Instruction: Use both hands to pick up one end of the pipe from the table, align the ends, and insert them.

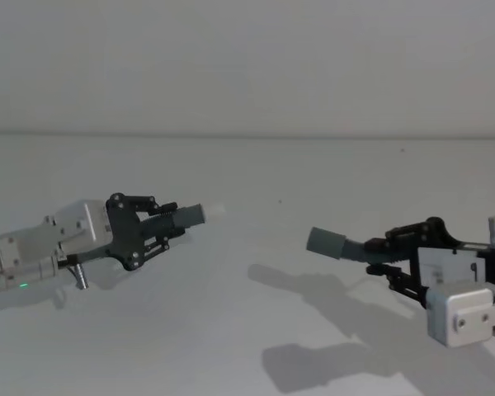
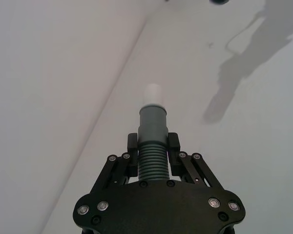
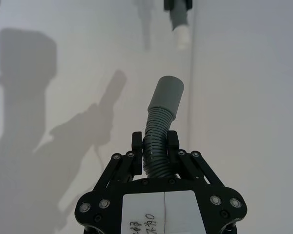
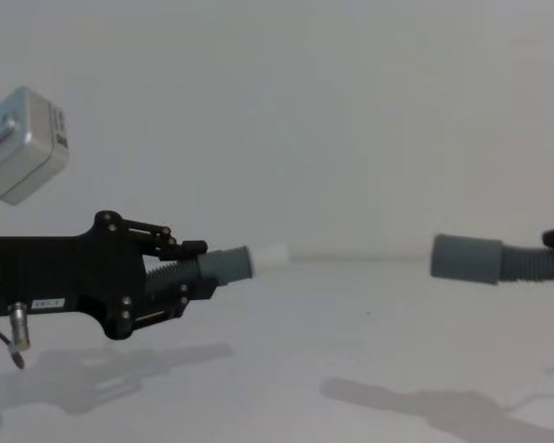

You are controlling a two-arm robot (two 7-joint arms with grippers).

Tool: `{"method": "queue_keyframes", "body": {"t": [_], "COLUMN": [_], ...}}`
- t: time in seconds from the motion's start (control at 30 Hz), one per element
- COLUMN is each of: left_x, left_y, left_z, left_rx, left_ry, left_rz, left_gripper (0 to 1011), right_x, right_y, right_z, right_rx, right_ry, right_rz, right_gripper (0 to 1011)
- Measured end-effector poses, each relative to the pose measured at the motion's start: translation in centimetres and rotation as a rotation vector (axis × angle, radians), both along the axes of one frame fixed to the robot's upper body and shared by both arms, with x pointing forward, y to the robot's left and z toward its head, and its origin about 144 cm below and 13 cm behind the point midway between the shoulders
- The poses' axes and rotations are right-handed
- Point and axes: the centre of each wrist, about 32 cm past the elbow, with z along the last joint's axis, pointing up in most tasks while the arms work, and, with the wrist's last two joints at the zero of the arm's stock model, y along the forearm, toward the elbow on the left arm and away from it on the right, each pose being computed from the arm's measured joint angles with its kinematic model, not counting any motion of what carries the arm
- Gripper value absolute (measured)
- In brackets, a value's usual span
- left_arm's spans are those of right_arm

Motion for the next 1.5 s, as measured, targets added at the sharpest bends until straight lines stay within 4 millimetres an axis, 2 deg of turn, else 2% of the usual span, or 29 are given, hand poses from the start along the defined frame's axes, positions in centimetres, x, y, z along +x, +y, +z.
{"method": "queue_keyframes", "body": {"t": [0.5,1.5], "left_x": [0.3,0.3], "left_y": [-1.6,-2.5], "left_z": [0.3,0.5], "left_rx": [-0.033,-0.049], "left_ry": [-0.013,-0.023], "left_rz": [-0.124,-0.182], "left_gripper": [345,345], "right_x": [0.7,1.5], "right_y": [1.3,2.5], "right_z": [0.0,-0.1], "right_rx": [0.04,0.02], "right_ry": [-0.02,-0.012], "right_rz": [0.047,0.058], "right_gripper": [287,287]}}
